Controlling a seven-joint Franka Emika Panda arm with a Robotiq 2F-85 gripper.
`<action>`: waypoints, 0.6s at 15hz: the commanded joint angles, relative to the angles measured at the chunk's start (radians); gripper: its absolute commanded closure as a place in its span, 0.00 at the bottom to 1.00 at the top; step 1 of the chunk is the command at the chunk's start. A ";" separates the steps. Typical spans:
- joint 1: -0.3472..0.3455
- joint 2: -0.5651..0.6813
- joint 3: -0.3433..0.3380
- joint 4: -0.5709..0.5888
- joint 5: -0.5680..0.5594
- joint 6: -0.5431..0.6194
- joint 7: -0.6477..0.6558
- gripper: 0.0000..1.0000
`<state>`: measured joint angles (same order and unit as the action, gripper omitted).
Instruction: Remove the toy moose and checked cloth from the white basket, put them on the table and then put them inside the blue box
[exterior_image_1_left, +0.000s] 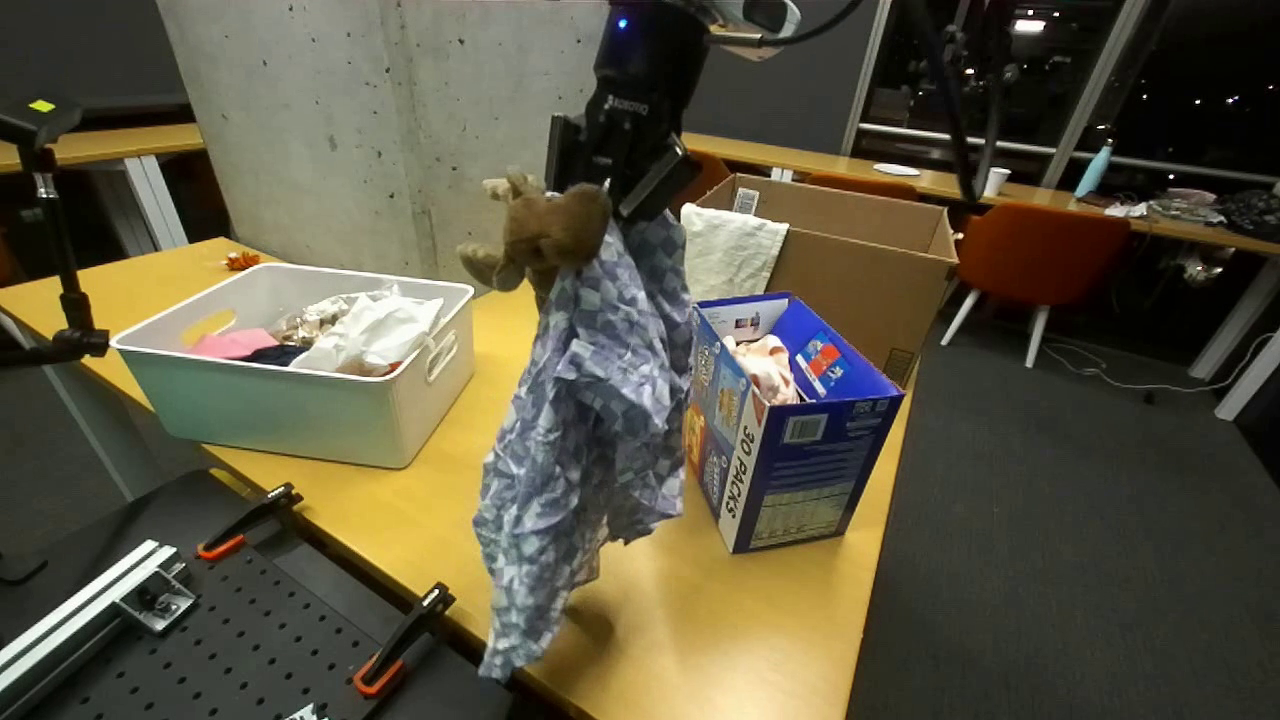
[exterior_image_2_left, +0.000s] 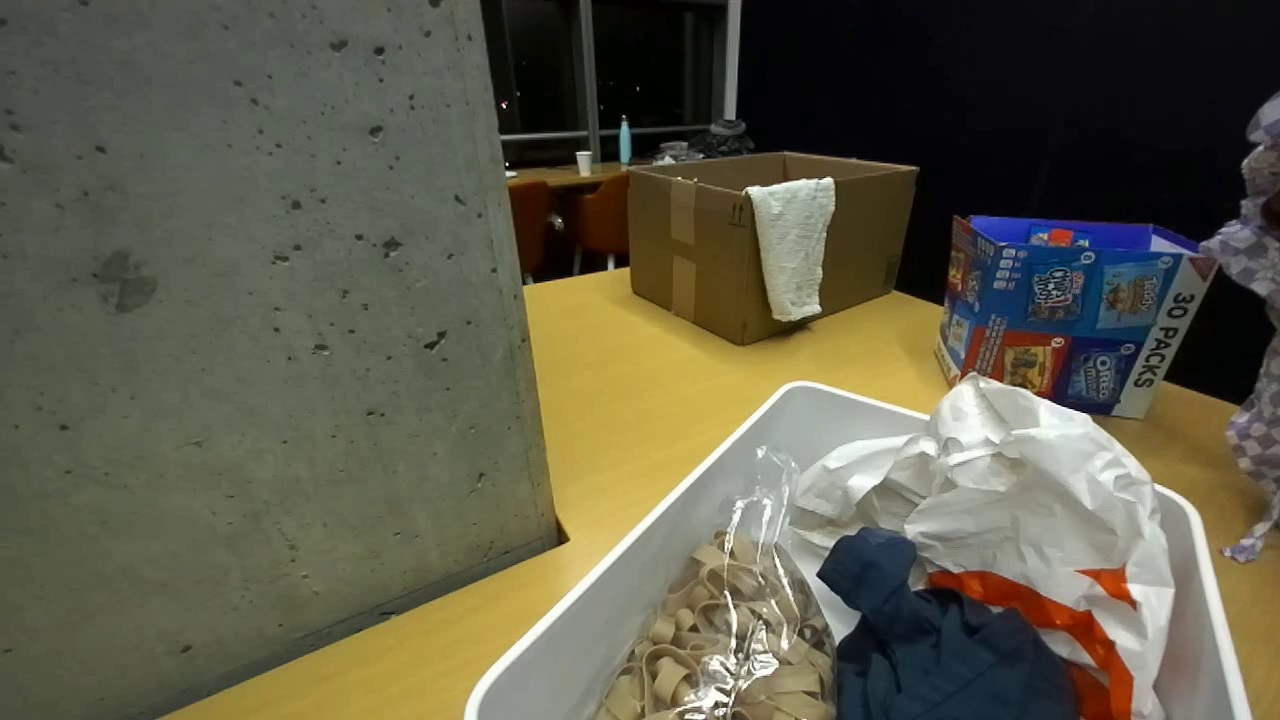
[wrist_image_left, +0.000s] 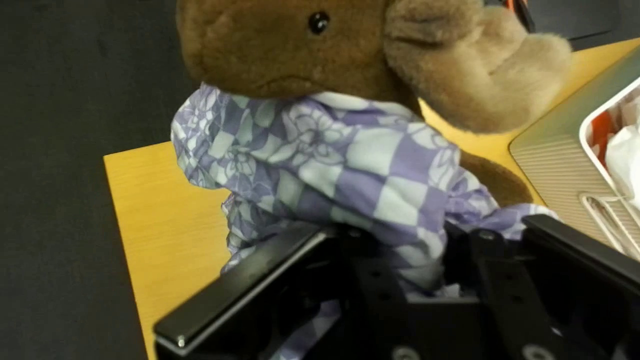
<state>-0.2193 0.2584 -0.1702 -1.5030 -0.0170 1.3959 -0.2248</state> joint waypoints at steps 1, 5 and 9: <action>0.000 0.146 0.015 0.240 -0.073 -0.108 -0.061 0.95; -0.003 0.267 0.029 0.425 -0.117 -0.129 -0.093 0.95; -0.014 0.350 0.030 0.606 -0.162 -0.157 -0.141 0.95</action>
<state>-0.2166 0.5304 -0.1492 -1.0860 -0.1333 1.3133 -0.3083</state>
